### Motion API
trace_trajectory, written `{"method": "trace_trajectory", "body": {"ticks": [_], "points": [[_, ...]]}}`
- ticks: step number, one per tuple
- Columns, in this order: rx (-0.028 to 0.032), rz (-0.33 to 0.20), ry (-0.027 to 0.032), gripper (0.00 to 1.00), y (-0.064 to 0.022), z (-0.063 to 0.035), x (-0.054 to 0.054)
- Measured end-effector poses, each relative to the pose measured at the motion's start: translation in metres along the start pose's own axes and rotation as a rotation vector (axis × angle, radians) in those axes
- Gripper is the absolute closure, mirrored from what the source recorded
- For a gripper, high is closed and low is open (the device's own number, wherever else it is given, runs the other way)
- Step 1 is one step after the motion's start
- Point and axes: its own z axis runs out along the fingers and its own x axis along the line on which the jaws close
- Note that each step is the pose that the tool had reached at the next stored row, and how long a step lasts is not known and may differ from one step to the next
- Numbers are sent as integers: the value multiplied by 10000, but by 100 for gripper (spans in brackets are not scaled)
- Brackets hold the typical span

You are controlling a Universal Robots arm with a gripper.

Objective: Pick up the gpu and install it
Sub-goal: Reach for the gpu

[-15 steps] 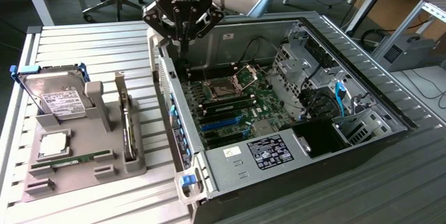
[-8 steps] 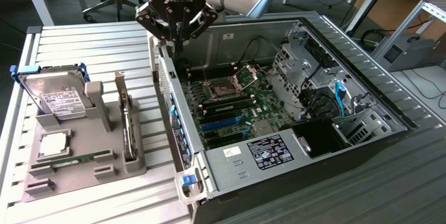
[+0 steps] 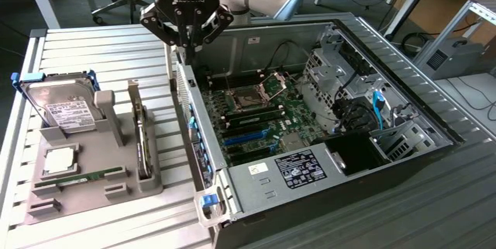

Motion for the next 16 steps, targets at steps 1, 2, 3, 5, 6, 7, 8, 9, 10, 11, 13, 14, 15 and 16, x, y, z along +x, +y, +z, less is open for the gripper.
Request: {"method": "trace_trajectory", "body": {"ticks": [1,2,3,5,6,7,8,9,10,11,13,14,15,16], "points": [[0,1,0,89,-1,0,11],[0,1,-1,89,-2,0,24],[0,0,0,89,-3,-1,38],[0,0,-1,89,-5,-1,62],[0,1,0,89,-5,-1,74],[1,1,0,89,-7,-2,90],[0,0,0,89,-8,-2,104],[0,0,0,89,-9,-2,116],[0,0,0,89,-10,-3,127],[0,0,0,89,-11,-3,148],[0,0,0,89,-14,-4,183],[0,0,0,89,-15,-4,196],[0,0,0,89,-16,-4,210],[0,0,-1,89,-17,-4,221]]}}
